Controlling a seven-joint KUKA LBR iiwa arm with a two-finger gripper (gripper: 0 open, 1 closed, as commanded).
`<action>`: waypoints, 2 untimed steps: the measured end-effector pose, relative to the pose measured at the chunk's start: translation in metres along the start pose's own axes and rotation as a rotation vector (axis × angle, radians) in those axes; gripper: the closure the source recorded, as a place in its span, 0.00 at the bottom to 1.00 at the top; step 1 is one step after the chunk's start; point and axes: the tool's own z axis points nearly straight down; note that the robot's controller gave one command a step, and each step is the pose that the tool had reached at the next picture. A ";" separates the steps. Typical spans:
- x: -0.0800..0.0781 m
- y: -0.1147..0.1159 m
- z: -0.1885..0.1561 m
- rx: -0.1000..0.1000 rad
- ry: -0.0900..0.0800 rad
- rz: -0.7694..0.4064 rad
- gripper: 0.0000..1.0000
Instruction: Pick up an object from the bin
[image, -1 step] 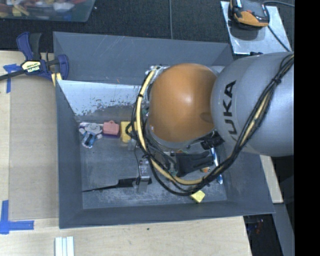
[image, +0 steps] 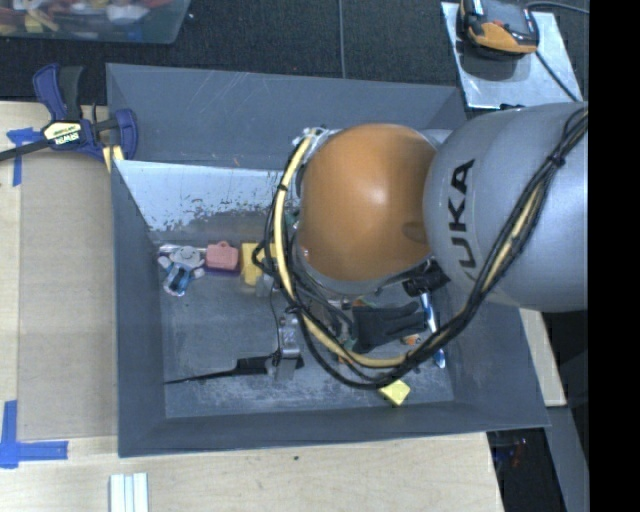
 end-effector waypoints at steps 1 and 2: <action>-0.018 -0.004 0.092 -0.001 -0.005 -0.101 0.00; -0.021 -0.005 0.117 0.000 -0.002 -0.111 0.00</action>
Offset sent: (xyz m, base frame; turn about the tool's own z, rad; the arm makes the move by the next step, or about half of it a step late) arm 0.0319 -0.0055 -0.0759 -0.1162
